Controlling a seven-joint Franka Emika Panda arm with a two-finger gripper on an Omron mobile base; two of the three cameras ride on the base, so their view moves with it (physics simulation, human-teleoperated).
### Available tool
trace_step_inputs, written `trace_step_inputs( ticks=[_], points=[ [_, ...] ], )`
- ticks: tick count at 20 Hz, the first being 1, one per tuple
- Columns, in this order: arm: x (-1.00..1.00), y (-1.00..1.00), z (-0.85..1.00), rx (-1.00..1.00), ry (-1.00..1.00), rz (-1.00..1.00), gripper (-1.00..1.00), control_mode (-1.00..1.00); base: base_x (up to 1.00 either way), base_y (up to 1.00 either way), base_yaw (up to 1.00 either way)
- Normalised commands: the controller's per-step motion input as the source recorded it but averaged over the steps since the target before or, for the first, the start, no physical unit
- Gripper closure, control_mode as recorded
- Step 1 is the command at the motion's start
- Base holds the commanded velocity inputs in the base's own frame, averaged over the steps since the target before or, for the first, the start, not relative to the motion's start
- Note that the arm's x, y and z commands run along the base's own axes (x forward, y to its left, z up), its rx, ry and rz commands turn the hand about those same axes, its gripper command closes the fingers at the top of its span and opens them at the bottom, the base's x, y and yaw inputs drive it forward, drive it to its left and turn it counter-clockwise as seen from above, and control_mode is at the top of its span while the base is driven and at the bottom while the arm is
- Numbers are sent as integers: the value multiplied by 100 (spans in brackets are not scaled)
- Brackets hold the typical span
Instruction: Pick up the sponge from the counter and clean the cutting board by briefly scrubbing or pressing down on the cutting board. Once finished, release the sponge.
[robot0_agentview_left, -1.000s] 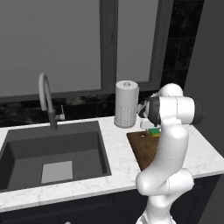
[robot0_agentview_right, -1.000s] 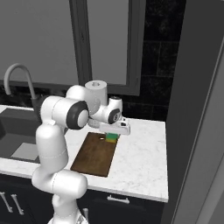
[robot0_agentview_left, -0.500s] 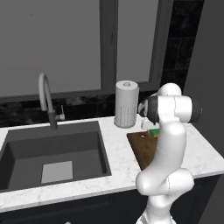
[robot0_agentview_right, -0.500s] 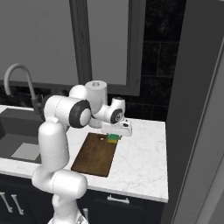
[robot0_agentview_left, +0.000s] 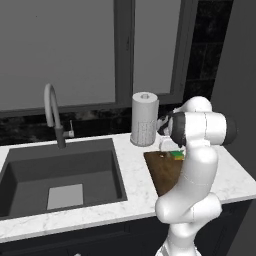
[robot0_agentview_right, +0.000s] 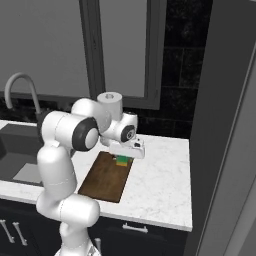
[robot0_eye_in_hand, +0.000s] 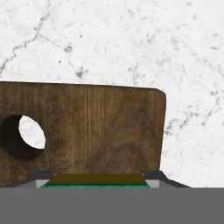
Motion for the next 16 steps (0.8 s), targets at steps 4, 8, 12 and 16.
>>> trace_step_inputs(
  ticks=[4, 8, 12, 16],
  points=[
    [-49, 0, -7, 0, -3, 0, 100, -100, 0, 0, 0],
    [-33, 0, -60, 0, 0, 0, 100, -100, 0, 0, 0],
    [-14, 1, -79, 0, 0, 0, 100, -100, 0, 0, 0],
    [-30, 41, 1, 0, 0, 0, 100, -100, 0, 0, 0]
  ],
)
